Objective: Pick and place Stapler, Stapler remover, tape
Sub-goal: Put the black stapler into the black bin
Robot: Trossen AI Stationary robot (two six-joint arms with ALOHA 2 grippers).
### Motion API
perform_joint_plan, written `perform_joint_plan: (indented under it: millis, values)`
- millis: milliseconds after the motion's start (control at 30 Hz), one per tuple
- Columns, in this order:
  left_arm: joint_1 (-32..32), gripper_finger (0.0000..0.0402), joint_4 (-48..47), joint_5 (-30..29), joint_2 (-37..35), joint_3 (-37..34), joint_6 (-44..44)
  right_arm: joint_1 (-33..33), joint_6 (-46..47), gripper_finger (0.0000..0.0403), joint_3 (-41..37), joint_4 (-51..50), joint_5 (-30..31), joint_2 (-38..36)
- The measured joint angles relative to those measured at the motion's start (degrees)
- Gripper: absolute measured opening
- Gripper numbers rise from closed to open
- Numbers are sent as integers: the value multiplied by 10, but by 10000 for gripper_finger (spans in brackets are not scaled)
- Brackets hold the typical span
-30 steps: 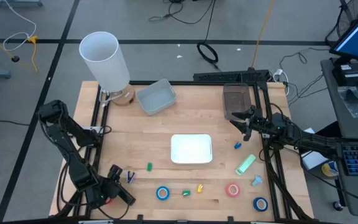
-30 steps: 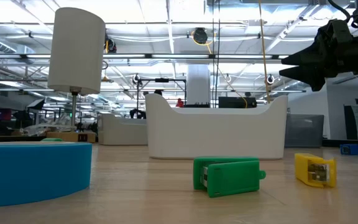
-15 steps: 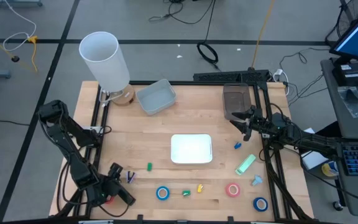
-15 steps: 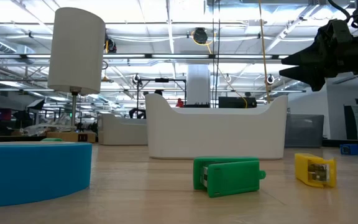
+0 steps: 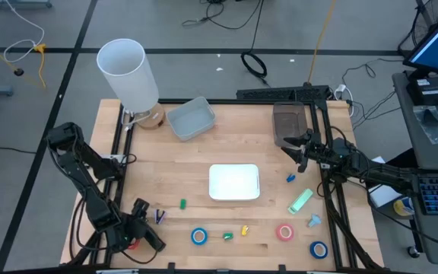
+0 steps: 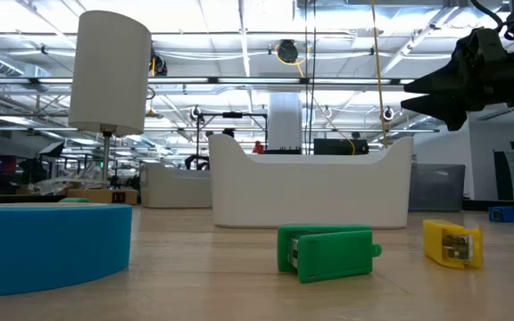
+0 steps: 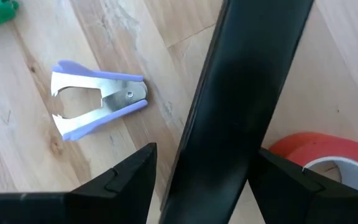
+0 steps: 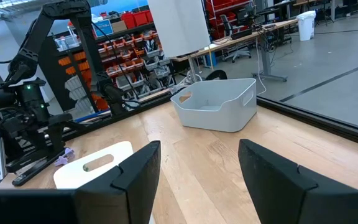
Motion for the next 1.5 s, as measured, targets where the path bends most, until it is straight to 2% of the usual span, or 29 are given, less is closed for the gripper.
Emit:
perform_joint_plan:
  millis: [467, 700, 800, 1000, 1133, 1500]
  values:
    - [0, 239, 1, 0, 0, 0, -35, 0, 0, 210, 0, 0, 0, 0]
    - [0, 238, 2, 29, 0, 0, -49, 0, 0, 210, 0, 0, 0, 0]
    - [0, 219, 1, 30, 0, 0, -46, 0, 0, 210, 0, 0, 0, 0]
    - [0, 138, -5, 33, -1, 0, -31, 0, 0, 210, 0, 0, 0, 0]
    - [0, 136, -8, 33, -1, 0, -20, 0, 0, 210, 0, 0, 0, 0]
    - [3, 136, -9, 13, -1, 0, 84, 0, 0, 210, 0, 0, 0, 0]
